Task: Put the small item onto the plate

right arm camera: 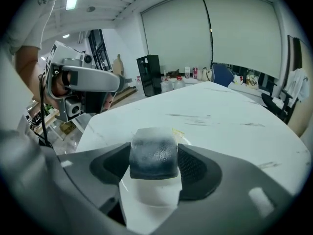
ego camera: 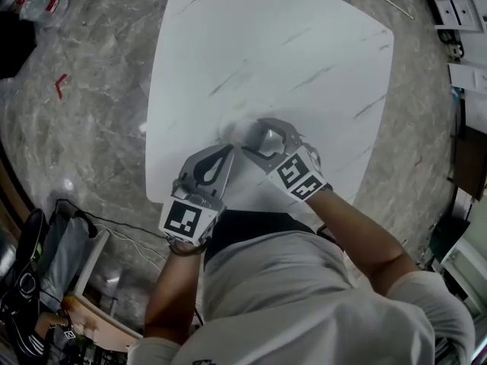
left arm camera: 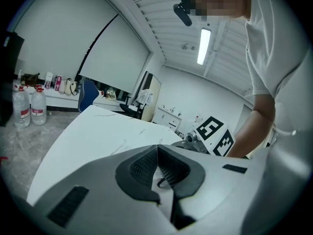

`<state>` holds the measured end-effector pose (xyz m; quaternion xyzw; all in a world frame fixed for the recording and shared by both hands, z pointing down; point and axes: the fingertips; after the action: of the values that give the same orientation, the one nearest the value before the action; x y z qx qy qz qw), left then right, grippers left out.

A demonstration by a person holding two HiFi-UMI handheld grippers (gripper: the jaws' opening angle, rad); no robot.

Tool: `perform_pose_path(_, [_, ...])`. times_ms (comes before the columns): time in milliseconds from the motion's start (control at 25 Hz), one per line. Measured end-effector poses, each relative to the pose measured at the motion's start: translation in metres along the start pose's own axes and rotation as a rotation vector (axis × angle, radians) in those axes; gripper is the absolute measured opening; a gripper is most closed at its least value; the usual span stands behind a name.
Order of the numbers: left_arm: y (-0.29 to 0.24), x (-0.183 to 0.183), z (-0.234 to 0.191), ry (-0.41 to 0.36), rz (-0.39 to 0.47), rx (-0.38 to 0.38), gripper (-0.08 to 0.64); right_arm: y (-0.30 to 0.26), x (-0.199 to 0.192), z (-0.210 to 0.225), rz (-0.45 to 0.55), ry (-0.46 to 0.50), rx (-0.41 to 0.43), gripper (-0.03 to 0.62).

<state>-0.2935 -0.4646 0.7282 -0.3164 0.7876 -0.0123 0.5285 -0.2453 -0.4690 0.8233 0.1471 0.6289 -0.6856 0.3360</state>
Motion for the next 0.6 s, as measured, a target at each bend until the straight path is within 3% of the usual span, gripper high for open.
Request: perform_pose_path(600, [0.001, -0.005, -0.005, 0.030, 0.009, 0.009, 0.008, -0.018, -0.020, 0.007, -0.086, 0.097, -0.045, 0.290])
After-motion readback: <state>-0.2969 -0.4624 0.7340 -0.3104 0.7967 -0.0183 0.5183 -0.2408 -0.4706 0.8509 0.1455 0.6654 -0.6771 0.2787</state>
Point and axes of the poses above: the fingertips, and each gripper's own axes: y backward along the fingers, z to its right, x out of its top, and after that the axes turned 1 degree about -z, right-handed
